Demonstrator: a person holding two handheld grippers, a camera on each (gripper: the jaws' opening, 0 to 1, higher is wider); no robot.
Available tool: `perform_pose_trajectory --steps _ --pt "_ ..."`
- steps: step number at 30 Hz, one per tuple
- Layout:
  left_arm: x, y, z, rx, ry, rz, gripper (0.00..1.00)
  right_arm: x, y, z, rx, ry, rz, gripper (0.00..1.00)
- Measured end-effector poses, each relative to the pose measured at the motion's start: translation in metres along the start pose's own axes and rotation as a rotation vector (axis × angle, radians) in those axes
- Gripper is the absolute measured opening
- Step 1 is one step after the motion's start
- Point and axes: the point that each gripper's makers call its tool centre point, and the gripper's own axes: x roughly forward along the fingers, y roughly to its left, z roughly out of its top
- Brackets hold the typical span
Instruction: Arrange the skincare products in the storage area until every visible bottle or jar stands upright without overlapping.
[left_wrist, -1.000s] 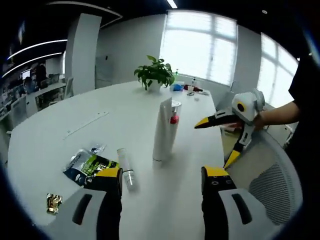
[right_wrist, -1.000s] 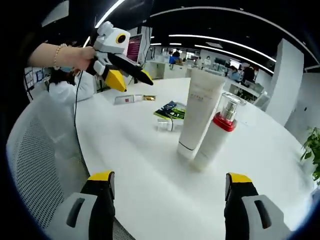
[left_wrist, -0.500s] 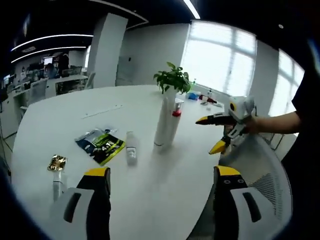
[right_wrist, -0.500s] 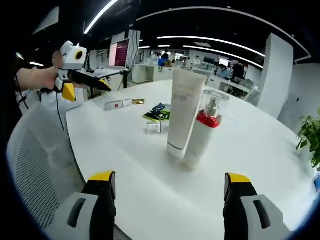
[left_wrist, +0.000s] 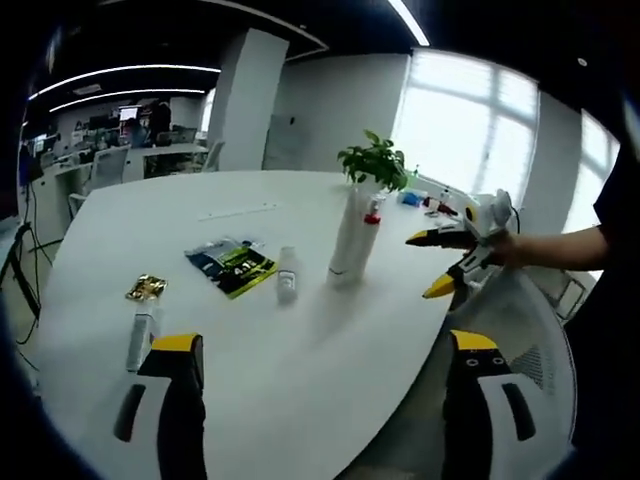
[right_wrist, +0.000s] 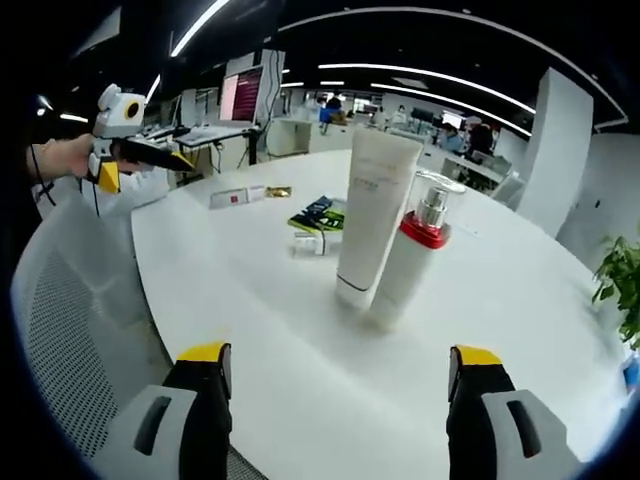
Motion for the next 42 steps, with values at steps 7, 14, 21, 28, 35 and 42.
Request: perform_pose_trajectory --steps 7,14,21,28,35,42 --pt "-0.01 0.0 -0.005 -0.023 -0.015 0.025 0.99 0.0 0.007 0.002 -0.009 -0.009 0.006 0.95" --pt "-0.012 -0.009 -0.02 0.004 0.058 0.005 0.99 0.002 0.009 -0.001 -0.068 0.019 0.011 0.95" --pt "-0.01 -0.012 -0.017 -0.012 0.043 -0.002 0.99 0.002 0.005 -0.002 -0.048 0.011 0.006 0.95" --pt "-0.008 -0.011 -0.003 -0.036 -0.012 -0.006 0.99 0.001 0.008 0.005 -0.025 -0.006 0.007 0.95" --pt "0.004 -0.005 0.013 -0.07 -0.079 0.001 0.92 0.002 0.01 0.003 -0.041 0.003 0.013 0.94" --pt "0.017 0.005 0.018 -0.062 -0.062 0.026 0.87 0.004 0.014 0.004 -0.036 0.008 0.022 0.94"
